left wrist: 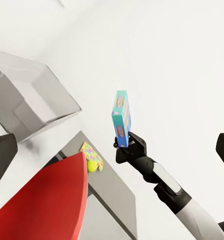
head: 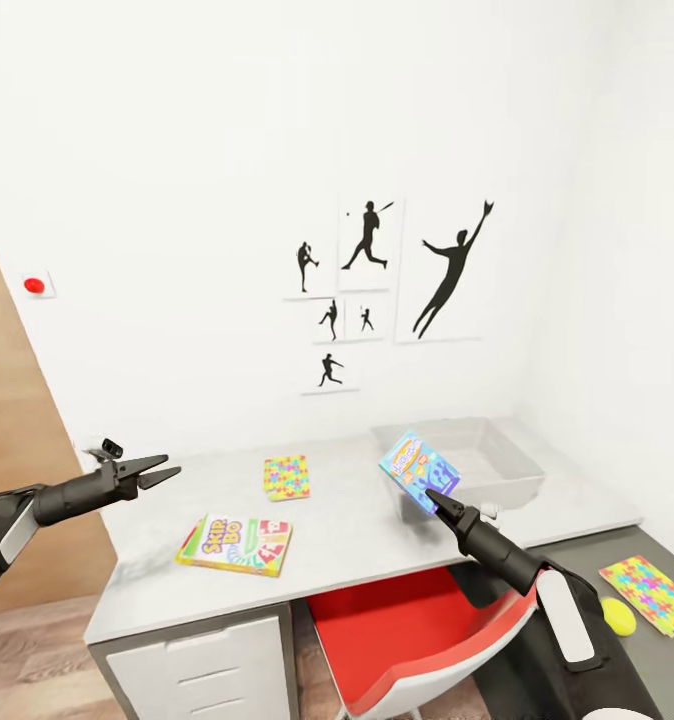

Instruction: Put all the toys in the child's room - the three board games (two on the bed and one on the table), the two jigsaw puzzles on the table, and the tennis ball on the table - inside the toy box on the table in the child's room.

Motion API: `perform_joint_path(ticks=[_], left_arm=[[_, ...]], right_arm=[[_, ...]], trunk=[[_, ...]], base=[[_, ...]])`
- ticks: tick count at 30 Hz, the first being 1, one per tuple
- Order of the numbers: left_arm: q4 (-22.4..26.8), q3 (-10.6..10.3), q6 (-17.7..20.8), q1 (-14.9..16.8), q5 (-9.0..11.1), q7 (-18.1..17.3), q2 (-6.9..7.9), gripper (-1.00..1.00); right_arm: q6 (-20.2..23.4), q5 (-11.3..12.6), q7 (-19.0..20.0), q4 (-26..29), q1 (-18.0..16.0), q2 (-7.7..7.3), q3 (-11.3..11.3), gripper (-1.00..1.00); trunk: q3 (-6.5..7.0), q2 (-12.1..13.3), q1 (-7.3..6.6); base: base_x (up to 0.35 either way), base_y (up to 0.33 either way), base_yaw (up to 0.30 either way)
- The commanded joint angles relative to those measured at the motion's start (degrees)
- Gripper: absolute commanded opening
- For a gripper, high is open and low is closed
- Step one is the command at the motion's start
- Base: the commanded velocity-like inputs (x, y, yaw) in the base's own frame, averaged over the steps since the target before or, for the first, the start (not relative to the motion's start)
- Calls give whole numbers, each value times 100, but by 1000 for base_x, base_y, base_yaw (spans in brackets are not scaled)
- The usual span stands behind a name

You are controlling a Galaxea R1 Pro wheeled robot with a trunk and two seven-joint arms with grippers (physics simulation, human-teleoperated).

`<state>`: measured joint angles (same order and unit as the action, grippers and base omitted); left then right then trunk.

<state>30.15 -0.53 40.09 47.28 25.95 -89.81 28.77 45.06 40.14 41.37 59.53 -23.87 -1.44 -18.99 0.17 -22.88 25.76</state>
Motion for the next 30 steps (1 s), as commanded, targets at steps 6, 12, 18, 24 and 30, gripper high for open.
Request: perform_joint_path(ticks=[6,12,18,24,30], left_arm=[[0,-8,61,0,6,-19,-1,100],[0,-8,61,0,6,-19,0,100],[0,-8,61,0,6,-19,-2,100],[0,-8,61,0,6,-19,-3,100],[0,-8,58,0,6,-19,-3,100]], right_arm=[[30,12,12,-3,-3,-3,-11,-100],[29,12,11,-3,-3,-5,-17,-100],[31,12,12,-3,-3,-6,-25,-100],[29,12,12,-3,-3,-6,-26,-100],[31,12,12,-3,-3,-6,-26,-100]], trunk=[[-48,-4,2],[-93,-4,2],[-139,-4,2],[-184,-4,2],[-229,-4,2]], base=[[107,0,-152],[236,40,-152],[220,27,-152],[117,2,-152],[105,-35,-152]])
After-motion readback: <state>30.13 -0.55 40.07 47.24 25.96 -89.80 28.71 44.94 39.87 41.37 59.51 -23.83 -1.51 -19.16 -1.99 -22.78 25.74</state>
